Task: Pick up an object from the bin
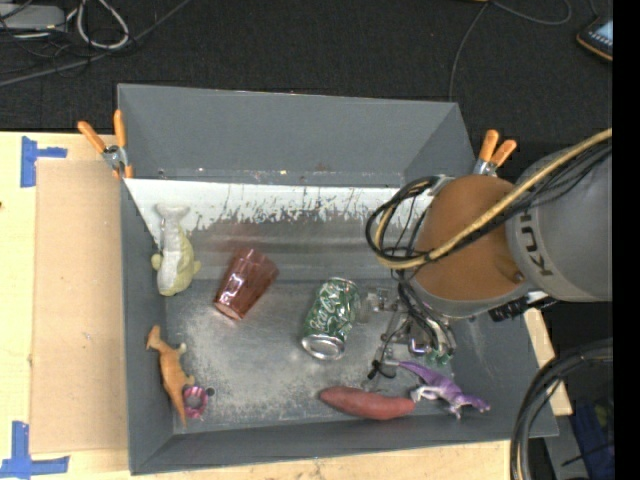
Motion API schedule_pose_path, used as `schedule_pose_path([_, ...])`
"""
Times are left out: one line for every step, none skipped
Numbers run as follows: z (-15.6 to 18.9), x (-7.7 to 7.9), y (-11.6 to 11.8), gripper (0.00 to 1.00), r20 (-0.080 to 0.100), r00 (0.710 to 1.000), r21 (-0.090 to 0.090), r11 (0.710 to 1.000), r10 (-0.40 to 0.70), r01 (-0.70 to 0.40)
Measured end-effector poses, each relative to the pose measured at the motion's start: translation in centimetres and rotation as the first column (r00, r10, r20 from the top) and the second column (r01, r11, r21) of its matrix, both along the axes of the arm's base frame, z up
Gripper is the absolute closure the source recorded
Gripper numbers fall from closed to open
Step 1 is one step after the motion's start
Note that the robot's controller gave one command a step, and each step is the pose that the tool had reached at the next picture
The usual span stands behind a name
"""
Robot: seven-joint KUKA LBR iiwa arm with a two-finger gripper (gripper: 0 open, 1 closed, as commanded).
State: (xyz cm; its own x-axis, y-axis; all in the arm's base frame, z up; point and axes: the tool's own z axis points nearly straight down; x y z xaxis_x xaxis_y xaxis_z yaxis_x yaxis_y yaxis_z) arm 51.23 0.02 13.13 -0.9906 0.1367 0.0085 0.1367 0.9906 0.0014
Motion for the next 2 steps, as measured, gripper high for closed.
schedule_pose_path([-0.7,-1.21,1.85,0.0,0.006,1.0,-0.003,1.0,0.021,-0.021])
schedule_pose_path([-1.21,-1.42,2.37,0.0,0.001,0.996,0.0,0.996,0.089,-0.089])
